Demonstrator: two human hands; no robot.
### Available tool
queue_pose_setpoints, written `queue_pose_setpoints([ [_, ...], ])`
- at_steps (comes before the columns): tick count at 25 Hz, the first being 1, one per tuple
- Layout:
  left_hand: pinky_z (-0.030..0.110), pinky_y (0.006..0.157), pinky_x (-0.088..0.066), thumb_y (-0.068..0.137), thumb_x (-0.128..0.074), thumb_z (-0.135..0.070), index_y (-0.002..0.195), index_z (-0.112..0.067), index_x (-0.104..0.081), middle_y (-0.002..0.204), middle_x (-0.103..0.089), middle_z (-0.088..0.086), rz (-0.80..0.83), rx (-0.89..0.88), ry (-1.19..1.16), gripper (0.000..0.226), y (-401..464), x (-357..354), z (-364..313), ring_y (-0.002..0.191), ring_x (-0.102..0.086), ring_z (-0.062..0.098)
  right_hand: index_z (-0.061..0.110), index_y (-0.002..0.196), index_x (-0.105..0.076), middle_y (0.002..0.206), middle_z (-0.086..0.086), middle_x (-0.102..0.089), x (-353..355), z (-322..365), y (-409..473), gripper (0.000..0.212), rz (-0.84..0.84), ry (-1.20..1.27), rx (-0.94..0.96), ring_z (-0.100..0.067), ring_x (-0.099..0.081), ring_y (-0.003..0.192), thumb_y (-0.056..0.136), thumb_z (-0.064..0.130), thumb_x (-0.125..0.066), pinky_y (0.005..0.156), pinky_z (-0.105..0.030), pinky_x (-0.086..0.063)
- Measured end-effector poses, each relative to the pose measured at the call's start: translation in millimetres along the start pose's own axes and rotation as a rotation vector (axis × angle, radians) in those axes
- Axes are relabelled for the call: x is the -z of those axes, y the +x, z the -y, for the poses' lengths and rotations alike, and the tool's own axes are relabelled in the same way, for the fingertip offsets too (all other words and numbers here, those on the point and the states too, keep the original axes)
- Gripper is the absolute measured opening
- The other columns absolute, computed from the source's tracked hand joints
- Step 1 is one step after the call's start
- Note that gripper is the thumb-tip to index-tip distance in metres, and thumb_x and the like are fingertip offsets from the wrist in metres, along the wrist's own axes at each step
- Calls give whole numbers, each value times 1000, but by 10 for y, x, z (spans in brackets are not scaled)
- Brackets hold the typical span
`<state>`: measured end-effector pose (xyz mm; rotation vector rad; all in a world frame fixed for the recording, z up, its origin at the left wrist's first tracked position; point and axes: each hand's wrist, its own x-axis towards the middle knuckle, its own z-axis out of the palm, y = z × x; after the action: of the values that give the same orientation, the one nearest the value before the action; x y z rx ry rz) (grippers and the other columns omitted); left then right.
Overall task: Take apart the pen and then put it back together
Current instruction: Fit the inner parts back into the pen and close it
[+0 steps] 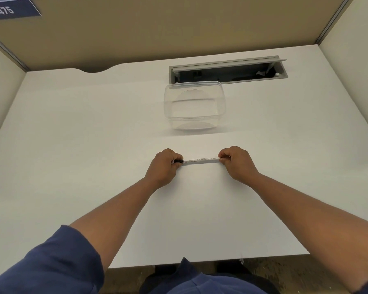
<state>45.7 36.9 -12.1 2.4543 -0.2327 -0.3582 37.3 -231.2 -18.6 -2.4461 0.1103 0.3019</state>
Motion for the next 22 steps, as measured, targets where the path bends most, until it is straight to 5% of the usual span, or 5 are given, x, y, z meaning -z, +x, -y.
queue_pose_setpoints([
  [22,40,85,-50,88,-65,-5,107,-16,-75,96,-58,-3,-12,-3,26,23,-12,-29,54,93,-56,22,17,104,-72,96,0,-60,-48,33,-25,15,27,-25,-9,-22,-58,95,91,14,-66,77,-30,-41],
])
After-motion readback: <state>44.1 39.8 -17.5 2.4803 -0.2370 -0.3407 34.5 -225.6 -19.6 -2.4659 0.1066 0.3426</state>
